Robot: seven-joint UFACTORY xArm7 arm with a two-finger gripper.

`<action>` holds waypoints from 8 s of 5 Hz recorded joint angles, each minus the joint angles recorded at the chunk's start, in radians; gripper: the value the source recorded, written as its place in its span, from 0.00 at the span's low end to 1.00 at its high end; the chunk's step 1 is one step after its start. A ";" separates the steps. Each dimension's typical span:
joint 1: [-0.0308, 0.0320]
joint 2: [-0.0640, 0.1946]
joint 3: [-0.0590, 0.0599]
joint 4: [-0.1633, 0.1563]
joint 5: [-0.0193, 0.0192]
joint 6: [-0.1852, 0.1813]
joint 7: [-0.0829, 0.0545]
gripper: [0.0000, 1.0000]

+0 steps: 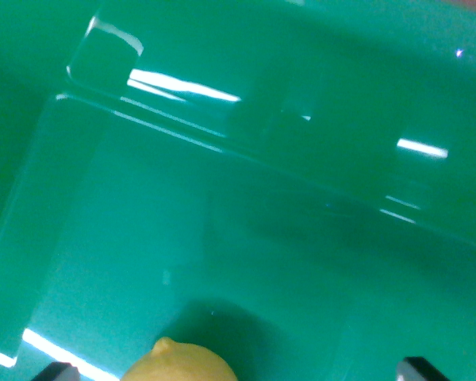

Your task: Pick fruit

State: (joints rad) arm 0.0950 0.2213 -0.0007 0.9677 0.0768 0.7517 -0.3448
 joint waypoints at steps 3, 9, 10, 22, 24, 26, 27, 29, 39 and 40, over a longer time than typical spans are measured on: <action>0.0034 0.012 0.002 -0.026 0.0022 -0.034 -0.015 0.00; 0.0114 0.040 0.007 -0.086 0.0075 -0.115 -0.050 0.00; 0.0132 0.046 0.008 -0.100 0.0087 -0.133 -0.058 0.00; 0.0156 0.055 0.009 -0.119 0.0104 -0.158 -0.069 1.00; 0.0157 0.053 0.009 -0.116 0.0102 -0.154 -0.069 1.00; 0.0157 0.049 0.009 -0.110 0.0097 -0.143 -0.068 1.00; 0.0157 0.042 0.009 -0.100 0.0090 -0.127 -0.067 1.00; 0.0157 0.033 0.008 -0.087 0.0081 -0.105 -0.066 1.00; 0.0159 -0.035 0.006 0.017 0.0010 0.066 -0.055 1.00; 0.0159 -0.035 0.006 0.017 0.0010 0.066 -0.055 1.00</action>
State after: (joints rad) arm 0.1109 0.1863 0.0054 0.9842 0.0778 0.8182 -0.3997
